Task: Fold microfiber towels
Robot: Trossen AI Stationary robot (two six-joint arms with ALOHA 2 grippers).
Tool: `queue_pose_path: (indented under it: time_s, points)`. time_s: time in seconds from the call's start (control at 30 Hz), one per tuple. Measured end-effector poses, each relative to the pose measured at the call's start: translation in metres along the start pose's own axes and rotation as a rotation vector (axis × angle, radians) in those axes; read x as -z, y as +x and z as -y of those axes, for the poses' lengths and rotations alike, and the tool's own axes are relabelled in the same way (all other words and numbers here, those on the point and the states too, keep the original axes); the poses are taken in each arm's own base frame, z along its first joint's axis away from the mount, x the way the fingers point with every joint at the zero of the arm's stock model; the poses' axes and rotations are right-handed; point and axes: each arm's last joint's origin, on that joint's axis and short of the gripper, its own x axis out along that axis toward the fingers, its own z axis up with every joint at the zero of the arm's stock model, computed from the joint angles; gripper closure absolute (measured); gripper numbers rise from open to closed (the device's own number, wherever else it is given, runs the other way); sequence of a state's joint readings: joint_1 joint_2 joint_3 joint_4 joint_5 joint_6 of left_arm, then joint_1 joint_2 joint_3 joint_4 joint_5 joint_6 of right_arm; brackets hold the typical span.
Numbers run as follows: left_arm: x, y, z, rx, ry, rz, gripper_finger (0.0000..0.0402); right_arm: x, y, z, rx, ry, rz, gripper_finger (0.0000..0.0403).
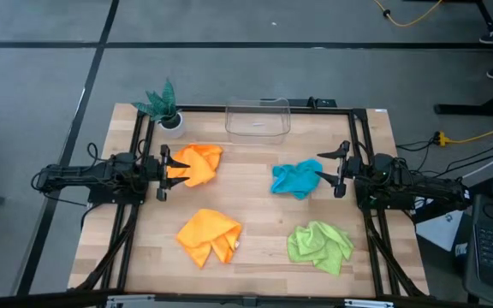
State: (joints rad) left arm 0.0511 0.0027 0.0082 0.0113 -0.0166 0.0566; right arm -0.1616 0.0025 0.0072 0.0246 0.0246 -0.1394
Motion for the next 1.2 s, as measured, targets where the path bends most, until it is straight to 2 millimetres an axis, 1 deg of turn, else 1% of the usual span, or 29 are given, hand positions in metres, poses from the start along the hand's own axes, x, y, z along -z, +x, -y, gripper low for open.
queue_pose_path:
  time_s: [0.73,0.87,0.97,1.1,1.2]
  points:
    - [0.0,0.0,0.0,0.0,0.0,0.0,0.0225,0.0,0.0,0.0,0.0,0.0,0.0,0.0115]
    - [0.0001,0.0,0.0,0.0,0.0,0.0,0.0225,-0.0013,0.0,0.001,0.028,0.007,0.011,0.0115]
    - [0.0001,0.0,0.0,0.0,0.0,0.0,0.0225,-0.002,-0.0001,0.001,0.025,0.048,0.02,0.0115]
    - [0.0,0.0,0.0,0.0,0.0,0.0,0.0225,-0.0043,-0.0001,-0.0002,-0.023,0.1,0.046,0.0115]
    - [0.0,0.0,-0.0006,-0.018,0.052,-0.001,0.0225,-0.005,-0.0002,-0.0009,-0.05,0.162,0.053,0.0115]
